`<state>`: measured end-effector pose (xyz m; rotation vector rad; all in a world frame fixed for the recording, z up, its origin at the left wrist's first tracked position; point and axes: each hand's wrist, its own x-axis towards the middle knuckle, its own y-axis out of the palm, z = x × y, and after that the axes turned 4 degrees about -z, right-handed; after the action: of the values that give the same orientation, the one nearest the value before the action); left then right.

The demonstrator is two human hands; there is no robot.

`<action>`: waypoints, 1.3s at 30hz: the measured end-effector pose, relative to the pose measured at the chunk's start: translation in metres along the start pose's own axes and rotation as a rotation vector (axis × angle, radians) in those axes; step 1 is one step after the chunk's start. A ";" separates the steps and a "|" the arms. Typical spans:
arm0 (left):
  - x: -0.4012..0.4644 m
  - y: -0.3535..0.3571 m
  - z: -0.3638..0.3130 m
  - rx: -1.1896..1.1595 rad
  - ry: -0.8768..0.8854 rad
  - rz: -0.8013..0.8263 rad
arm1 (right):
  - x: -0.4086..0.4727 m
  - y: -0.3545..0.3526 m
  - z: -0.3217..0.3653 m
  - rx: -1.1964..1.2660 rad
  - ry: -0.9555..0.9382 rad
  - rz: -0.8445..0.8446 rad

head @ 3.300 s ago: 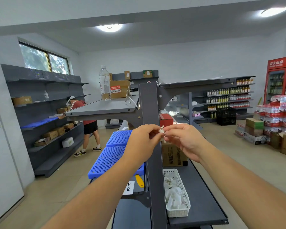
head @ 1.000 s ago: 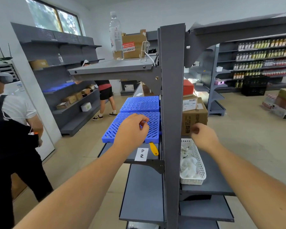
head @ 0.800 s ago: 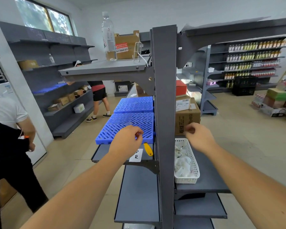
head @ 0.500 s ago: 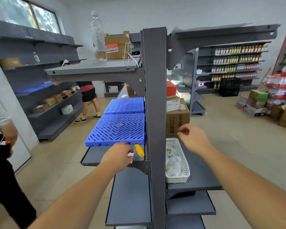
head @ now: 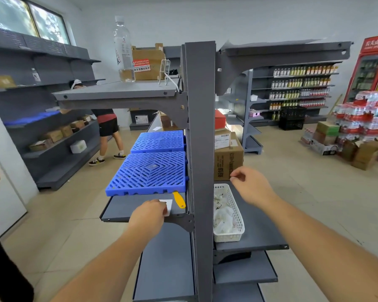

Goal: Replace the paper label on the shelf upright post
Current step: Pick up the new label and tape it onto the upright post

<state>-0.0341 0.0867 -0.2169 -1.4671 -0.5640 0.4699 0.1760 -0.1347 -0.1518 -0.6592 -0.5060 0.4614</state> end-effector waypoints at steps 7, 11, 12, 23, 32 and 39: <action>-0.009 -0.019 -0.006 -0.073 0.042 -0.332 | -0.006 -0.003 0.012 0.042 -0.023 -0.014; -0.021 -0.046 -0.017 -0.230 0.124 -0.641 | -0.012 -0.006 0.028 0.155 -0.035 -0.004; -0.023 -0.054 -0.020 -0.253 0.140 -0.697 | -0.014 -0.007 0.033 0.183 -0.052 -0.008; -0.053 -0.119 -0.044 -0.318 0.336 -1.091 | -0.042 -0.024 0.104 0.507 -0.214 0.120; -0.064 -0.138 -0.057 -0.246 0.382 -1.168 | -0.055 -0.036 0.129 0.707 -0.192 0.218; -0.078 -0.149 -0.076 -0.954 0.082 -0.902 | -0.053 -0.042 0.117 0.649 -0.225 0.160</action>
<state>-0.0550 -0.0295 -0.0748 -1.8743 -1.4001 -0.6651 0.0773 -0.1402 -0.0599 -0.0204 -0.4801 0.8105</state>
